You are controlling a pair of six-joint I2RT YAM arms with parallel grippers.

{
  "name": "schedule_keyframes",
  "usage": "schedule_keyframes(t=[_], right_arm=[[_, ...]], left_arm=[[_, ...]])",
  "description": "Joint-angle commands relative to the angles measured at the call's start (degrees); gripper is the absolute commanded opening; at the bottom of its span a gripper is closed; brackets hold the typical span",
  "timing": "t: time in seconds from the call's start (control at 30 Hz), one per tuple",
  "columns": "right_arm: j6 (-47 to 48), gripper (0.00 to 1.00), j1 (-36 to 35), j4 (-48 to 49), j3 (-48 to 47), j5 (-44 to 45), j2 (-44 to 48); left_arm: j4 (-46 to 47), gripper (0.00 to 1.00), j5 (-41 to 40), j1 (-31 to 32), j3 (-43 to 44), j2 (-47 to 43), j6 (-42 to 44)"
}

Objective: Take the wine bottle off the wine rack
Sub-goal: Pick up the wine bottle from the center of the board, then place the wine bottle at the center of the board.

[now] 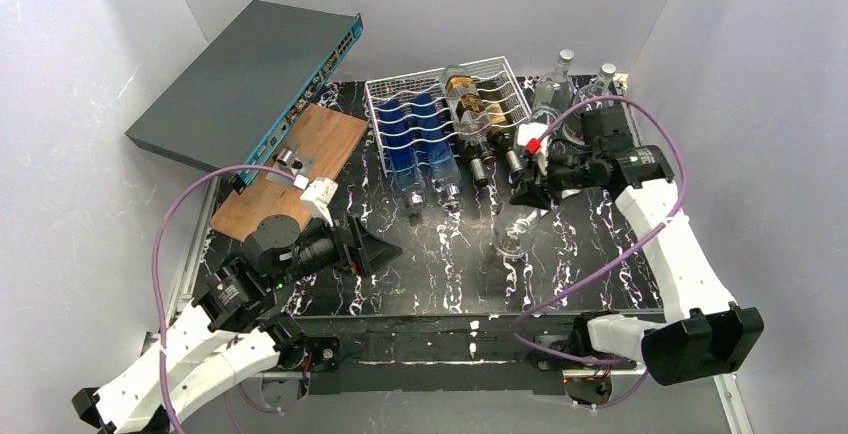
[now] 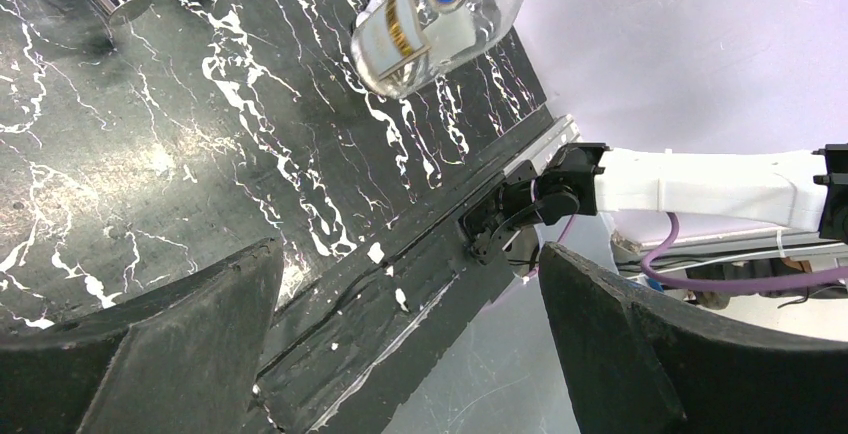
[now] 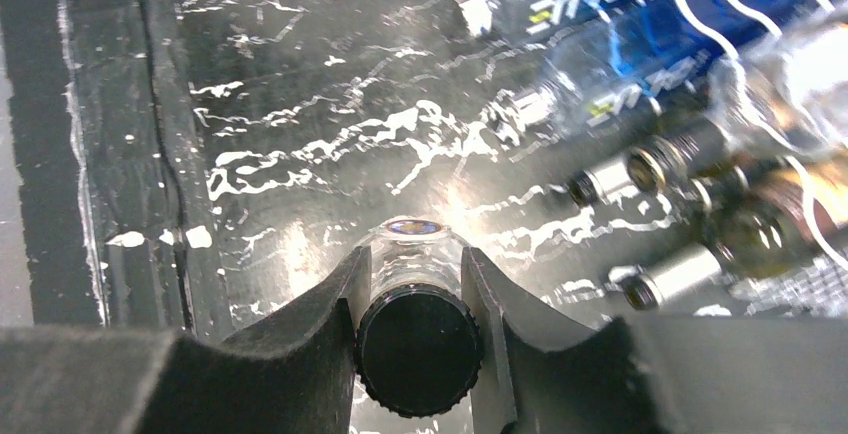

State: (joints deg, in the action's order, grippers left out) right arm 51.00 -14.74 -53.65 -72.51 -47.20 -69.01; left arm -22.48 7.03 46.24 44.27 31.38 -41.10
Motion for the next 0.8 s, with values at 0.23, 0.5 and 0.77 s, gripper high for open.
schedule_keyframes(t=[0.23,0.5,0.77], right_arm=[[-2.6,0.01,10.9,4.3,-10.7,4.3,-0.2],[-11.1,0.01,23.2,17.5,-11.0,9.6,-3.4],[-20.1,0.01,33.7,30.3,-11.0,11.6,-8.1]], left_arm=[[-1.9,0.98,-0.5,-0.2,-0.2,-2.3,1.4],[-2.1,0.98,-0.4,-0.2,-1.3,-2.7,2.2],[-1.4,0.98,-0.2,-0.2,-2.9,-3.1,2.3]])
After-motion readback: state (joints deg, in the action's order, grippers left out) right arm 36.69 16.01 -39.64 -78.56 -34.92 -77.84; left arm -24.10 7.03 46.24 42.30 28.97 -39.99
